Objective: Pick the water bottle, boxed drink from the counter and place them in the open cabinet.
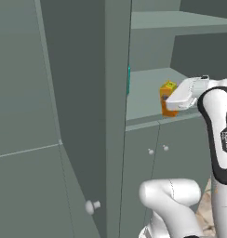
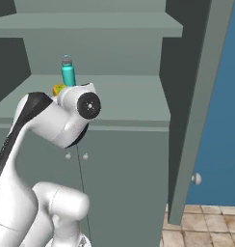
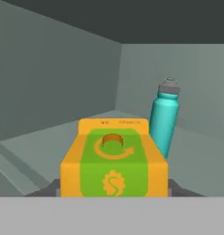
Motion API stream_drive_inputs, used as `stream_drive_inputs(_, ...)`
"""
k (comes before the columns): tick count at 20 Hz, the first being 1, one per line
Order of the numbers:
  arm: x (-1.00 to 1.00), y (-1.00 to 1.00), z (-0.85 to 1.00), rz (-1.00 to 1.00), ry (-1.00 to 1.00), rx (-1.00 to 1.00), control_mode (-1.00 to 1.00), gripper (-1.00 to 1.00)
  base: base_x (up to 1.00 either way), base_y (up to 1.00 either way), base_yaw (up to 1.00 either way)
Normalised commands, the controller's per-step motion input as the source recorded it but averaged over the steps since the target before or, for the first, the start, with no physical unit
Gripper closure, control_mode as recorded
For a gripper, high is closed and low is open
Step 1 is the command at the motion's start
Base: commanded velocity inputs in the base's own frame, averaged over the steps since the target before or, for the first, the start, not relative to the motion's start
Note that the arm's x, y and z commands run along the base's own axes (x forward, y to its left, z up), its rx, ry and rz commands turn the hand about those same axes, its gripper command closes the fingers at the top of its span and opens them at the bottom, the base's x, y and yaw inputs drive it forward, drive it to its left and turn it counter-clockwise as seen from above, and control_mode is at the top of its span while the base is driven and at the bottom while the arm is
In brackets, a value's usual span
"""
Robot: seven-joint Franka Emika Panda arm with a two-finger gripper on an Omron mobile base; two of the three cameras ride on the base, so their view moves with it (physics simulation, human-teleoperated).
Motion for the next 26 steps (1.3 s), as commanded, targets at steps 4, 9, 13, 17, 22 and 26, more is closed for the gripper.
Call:
stream_drive_inputs(4, 0.61, -0.04, -0.07, -0.22, 0.00, 0.01, -1.00, 1.00, 0.00, 0.00, 0.00)
stream_drive_inputs(9, 0.69, -0.09, -0.16, -0.13, 0.00, 0.14, -1.00, 1.00, 0.00, 0.00, 0.00)
stream_drive_inputs(13, 0.56, -0.27, -0.20, -0.01, 0.00, 0.23, -1.00, 1.00, 0.00, 0.00, 0.00)
stream_drive_inputs(17, 0.66, -0.22, -0.19, 0.00, 0.00, 0.16, -1.00, 1.00, 0.00, 0.00, 0.00)
stream_drive_inputs(22, 0.73, -0.03, -0.10, 0.00, 0.00, 0.01, -1.00, 1.00, 0.00, 0.00, 0.00)
stream_drive_inputs(26, 0.67, 0.00, -0.20, 0.00, 0.00, 0.00, -1.00, 1.00, 0.00, 0.00, 0.00)
